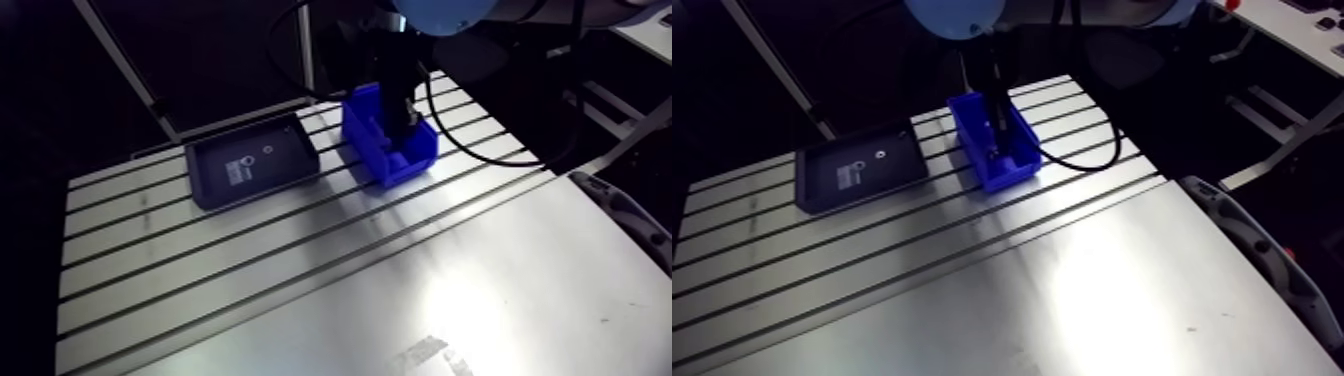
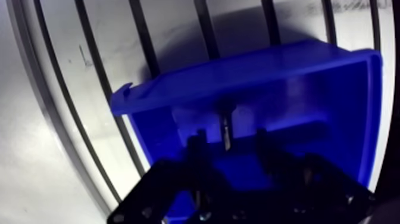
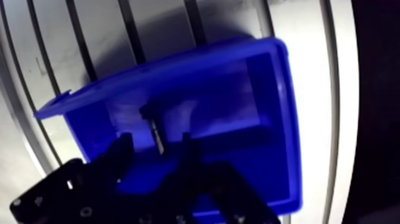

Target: Pick up the M10 bolt from the tray and put it into the blue bin.

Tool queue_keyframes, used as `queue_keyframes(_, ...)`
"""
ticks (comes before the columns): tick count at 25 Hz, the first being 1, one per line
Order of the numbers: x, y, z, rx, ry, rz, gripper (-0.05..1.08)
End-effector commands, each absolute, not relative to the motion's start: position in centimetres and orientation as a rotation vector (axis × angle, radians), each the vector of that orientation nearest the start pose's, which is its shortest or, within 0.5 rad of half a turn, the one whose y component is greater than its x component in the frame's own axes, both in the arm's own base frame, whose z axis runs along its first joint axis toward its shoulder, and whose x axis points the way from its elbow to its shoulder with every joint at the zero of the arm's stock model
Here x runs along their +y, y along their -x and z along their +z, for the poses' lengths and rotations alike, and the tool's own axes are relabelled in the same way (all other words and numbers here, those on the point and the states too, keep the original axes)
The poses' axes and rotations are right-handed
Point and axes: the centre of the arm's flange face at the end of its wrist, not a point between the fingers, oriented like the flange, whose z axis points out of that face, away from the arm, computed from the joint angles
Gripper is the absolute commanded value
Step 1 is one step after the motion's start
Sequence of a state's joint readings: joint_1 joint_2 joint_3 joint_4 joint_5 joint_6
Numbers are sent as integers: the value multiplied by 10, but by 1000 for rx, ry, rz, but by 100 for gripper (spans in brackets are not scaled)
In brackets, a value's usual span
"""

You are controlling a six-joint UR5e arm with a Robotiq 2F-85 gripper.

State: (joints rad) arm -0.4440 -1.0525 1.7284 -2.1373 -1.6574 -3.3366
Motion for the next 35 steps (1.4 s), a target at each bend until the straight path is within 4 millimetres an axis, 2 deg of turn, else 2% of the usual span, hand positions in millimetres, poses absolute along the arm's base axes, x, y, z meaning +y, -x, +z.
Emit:
queue_keyframes(1, 140, 596, 206, 2407, 1851, -42, 1)
queue_keyframes(7, 132, 586, 261, 2426, 1862, 21, 1)
queue_keyframes(12, 129, 580, 305, 2483, 1806, 49, 1)
queue_keyframes(17, 126, 580, 341, 2625, 1644, 63, 1)
queue_keyframes(22, 102, 575, 376, 2727, 1487, 16, 1)
queue_keyframes(27, 85, 560, 428, 2916, 1223, 21, 1)
queue_keyframes(31, 58, 550, 449, 3020, 984, -13, 1)
queue_keyframes(35, 35, 552, 456, 3083, 726, -28, 1)
